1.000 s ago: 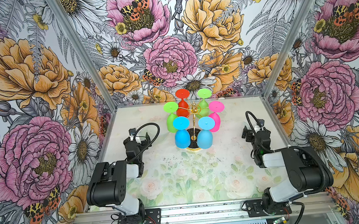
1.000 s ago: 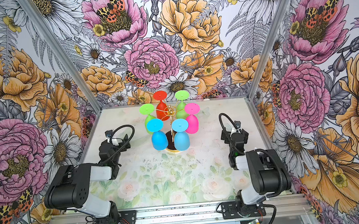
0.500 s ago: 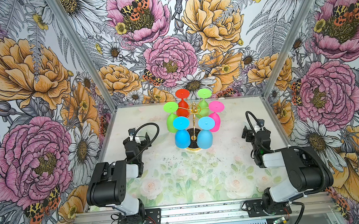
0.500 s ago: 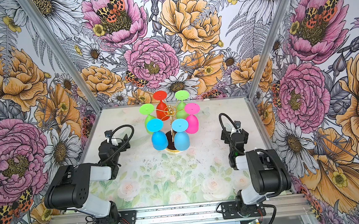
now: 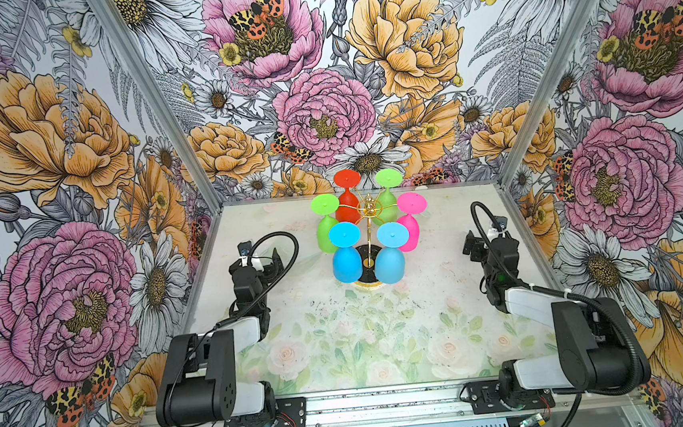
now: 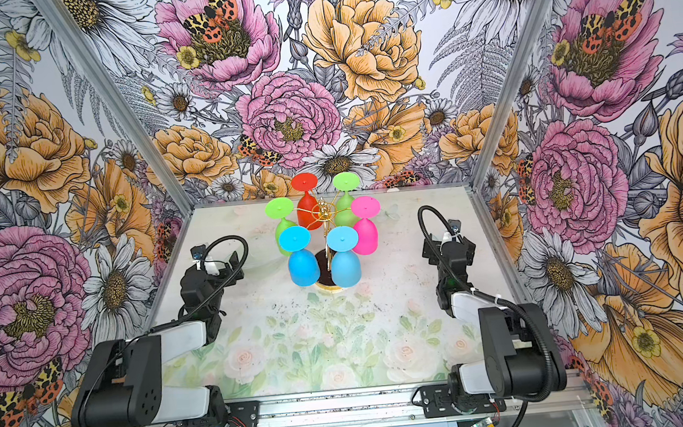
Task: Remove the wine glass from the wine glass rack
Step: 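Raise both arms and move the right gripper toward the rack's blue glasses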
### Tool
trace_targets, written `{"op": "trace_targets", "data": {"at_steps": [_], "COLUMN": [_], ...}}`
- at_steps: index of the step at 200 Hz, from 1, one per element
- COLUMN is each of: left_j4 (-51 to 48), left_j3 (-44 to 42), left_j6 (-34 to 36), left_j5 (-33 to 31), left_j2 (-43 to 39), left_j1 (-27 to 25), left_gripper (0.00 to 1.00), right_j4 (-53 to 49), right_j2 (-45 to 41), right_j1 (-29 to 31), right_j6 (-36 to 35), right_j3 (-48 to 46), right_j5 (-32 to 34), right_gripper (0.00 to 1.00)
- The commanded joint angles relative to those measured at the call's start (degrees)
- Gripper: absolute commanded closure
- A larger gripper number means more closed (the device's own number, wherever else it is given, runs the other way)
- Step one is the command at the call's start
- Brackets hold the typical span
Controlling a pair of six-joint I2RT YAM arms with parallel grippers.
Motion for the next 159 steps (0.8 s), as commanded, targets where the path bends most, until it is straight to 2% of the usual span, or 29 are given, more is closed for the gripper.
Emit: {"op": "trace_targets", "data": {"at_steps": [1,34,71,99,119,136,159], "left_j4": [-13.7,-31.8,-49.1,-59.1,-64.8,-68.0,-69.9], "left_j3": [3.8,10.3,18.6,24.4,27.2,27.9,27.2], "left_j6": [-2.0,-4.5,-8.1,-7.1,-5.0,-4.3,-4.6], "left_j5": [-6.3,-10.0,-6.5,1.7,7.7,12.8,19.5], "left_j2": [-6.4,-14.5,-20.3,-22.5,-24.6,-26.6,-29.3], "left_j1": [-0.1,-0.8,-1.0,-1.0,-1.0,-1.0,-1.1], "left_gripper": [0.01,0.01,0.01,0.01,0.01,0.01,0.01], "right_j4": [-12.9,-32.7,-48.2,-57.6,-64.8,-66.3,-66.2], "right_j2": [-5.0,-8.7,-11.4,-14.3,-14.8,-16.4,-19.0], "right_j1": [0.3,0.4,0.5,0.5,0.5,0.7,1.8], "right_j6": [3.6,7.9,12.2,17.0,18.8,21.5,26.7], "right_j3": [3.1,12.1,21.8,26.7,31.1,32.8,34.6], "right_j5": [1.0,-3.2,-14.1,-21.4,-29.6,-36.9,-43.6], "right_gripper": [0.05,0.07,0.12,0.14,0.18,0.2,0.24]}}
